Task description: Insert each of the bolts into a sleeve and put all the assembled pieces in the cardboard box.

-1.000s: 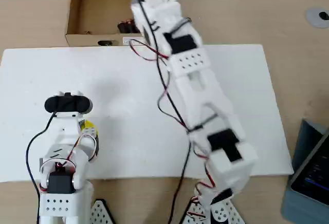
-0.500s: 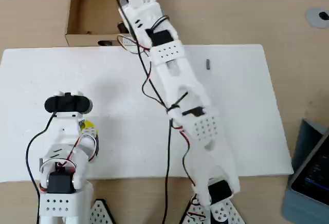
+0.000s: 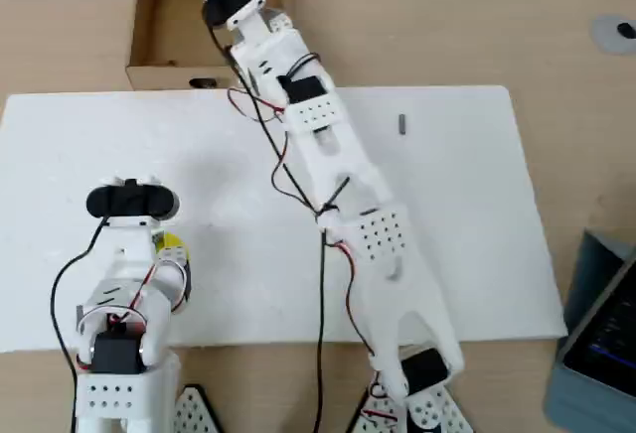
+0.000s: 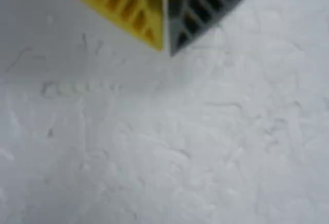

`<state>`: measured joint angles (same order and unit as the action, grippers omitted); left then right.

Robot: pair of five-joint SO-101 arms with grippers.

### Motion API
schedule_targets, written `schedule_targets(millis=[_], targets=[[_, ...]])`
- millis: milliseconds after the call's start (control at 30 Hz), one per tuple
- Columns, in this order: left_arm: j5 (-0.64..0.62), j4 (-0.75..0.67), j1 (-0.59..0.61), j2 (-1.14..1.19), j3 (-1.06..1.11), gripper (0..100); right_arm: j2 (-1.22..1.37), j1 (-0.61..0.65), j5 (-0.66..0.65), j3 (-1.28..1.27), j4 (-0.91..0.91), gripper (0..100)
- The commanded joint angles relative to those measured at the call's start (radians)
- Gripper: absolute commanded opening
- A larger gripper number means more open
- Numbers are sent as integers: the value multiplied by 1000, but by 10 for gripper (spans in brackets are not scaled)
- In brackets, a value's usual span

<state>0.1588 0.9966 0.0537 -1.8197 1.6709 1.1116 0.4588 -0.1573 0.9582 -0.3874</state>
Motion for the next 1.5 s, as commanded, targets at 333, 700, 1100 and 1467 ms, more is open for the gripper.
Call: schedule_targets(millis=[333,700,1100,1467], targets=[[9,-3,-12,-4,-3,4,-16,5,-6,61,23,151],[9,-3,-12,-4,-3,4,-71,-19,-2,311,-358,9],[9,-3,-12,-4,-3,4,-99,-33,-2,713,-893,9],[9,-3,-12,-4,-3,4,-392,-90,0,708,-1335,9]])
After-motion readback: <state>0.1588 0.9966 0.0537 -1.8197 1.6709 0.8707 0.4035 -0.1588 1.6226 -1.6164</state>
